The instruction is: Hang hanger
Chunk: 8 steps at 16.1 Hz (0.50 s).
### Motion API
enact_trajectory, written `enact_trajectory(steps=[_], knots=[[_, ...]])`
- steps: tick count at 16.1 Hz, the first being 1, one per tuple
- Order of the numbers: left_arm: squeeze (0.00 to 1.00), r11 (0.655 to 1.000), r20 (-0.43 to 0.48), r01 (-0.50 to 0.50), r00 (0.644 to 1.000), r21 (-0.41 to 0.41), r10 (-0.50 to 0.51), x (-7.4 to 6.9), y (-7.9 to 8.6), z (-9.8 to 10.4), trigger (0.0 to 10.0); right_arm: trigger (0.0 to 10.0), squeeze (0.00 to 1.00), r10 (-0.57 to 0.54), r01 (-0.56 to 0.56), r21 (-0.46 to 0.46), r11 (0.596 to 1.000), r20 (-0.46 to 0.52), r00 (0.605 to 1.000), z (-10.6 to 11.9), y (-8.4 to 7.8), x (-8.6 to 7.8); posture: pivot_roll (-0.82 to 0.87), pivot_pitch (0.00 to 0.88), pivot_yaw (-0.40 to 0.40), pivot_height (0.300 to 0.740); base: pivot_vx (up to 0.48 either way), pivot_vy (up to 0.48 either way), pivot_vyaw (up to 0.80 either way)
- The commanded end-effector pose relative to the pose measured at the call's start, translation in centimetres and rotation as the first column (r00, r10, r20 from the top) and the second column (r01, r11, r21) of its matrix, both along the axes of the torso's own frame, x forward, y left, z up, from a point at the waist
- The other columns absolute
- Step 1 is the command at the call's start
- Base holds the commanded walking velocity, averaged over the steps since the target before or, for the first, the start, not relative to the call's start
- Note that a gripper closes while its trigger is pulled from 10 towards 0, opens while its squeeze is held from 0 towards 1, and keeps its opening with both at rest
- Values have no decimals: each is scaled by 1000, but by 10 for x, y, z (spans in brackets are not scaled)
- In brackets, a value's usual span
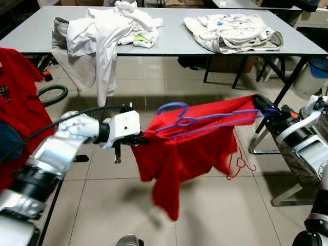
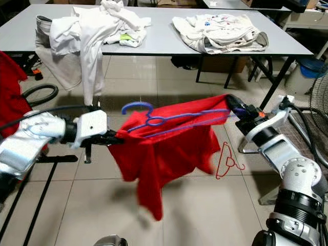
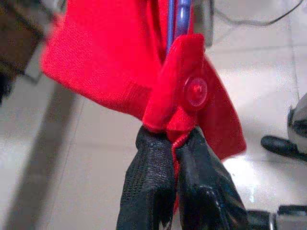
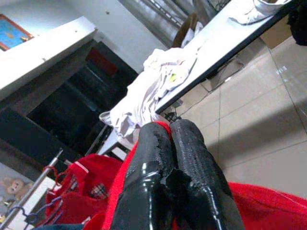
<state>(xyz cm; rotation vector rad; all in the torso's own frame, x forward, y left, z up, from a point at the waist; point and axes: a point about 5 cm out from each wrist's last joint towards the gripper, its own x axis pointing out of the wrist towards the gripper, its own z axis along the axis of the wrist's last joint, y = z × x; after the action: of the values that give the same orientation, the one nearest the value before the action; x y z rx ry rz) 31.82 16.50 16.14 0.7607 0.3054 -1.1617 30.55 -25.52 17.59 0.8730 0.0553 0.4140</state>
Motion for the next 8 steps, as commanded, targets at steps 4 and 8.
enact_trajectory(steps=[4, 8], knots=[[0, 983, 17, -167, 986, 75, 166, 10, 21, -22, 0, 0, 0, -50, 50, -11, 999, 44, 998, 16, -12, -5, 25, 18, -9, 740, 0, 0, 0], [0, 984, 16, -170, 985, -59, 171, 6, 20, -17, 0, 0, 0, -61, 61, -43, 997, -6, 998, 7, -16, -9, 25, 27, -10, 740, 0, 0, 0]])
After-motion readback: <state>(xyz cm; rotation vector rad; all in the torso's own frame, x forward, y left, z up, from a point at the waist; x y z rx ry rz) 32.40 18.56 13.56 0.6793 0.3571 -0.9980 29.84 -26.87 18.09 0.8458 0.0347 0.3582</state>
